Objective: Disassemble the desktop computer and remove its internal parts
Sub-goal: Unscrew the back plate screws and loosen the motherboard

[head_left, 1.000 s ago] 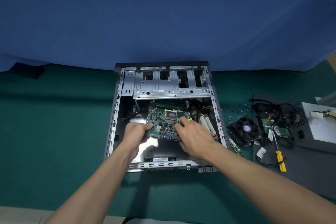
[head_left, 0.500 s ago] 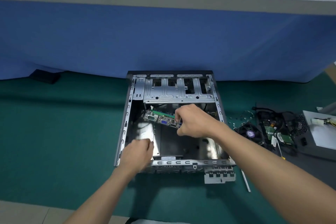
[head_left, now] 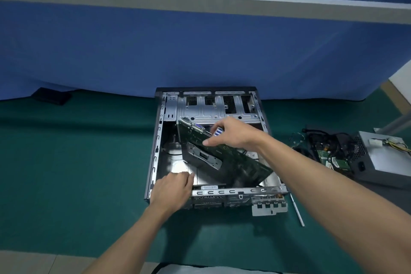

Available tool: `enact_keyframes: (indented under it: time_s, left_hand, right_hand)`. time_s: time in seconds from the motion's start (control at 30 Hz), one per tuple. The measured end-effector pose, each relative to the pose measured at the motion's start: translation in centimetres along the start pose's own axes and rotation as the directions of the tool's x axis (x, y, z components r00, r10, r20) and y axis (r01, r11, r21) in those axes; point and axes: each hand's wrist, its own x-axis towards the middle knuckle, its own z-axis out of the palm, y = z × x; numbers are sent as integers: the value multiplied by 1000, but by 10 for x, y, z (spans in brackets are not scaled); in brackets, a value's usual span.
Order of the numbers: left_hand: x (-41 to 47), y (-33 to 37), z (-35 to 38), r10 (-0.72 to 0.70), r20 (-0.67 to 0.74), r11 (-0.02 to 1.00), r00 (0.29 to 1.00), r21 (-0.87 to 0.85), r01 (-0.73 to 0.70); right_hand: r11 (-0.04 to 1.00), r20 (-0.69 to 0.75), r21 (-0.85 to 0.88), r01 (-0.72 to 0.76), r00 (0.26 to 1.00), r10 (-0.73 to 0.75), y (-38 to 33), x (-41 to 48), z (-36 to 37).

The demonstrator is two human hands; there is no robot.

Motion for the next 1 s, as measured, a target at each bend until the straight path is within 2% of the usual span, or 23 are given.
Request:
enact_keyframes:
  time_s: [0.07,0.13,0.27,0.43,0.57,0.77,0.93,1.0]
  left_hand:
    - [0,0,0,5,-2,1000,1000,-7,-5]
    - [0,1,0,15,0,1000,1000,-5,-15]
    - [0,0,1,34,0,999,999,-8,-34]
    - [-1,-1,-1,40,16,999,999,-21,-39]
    - [2,1,-1,27,35,999,999,-18,-26]
    - [4,12,-4,28,66,1000,997,8,-29]
    - [0,41,4,106,-100,986,989,141,-91]
    - [2,64,7,113,-27,992,993,67,-111]
  right_hand:
    - [996,57,46,-75,996,72,8,-4,-2]
    - [992,26,11,-123,992,123,11,-6,-6]
    - [995,-19,43,-87,996,87,4,-7,-1]
    - [991,-168,127,-29,984,50,-15,-13,-10]
    - [986,-310,168,-14,949,66,-34,-25,-32]
    - [965,-364,241,100,931,-6,-47,-50,-70]
    - [925,-349,271,266,923,-164,-51,-101,-115]
    - [910,-379,240,338,896,-232,-47,-126,-131]
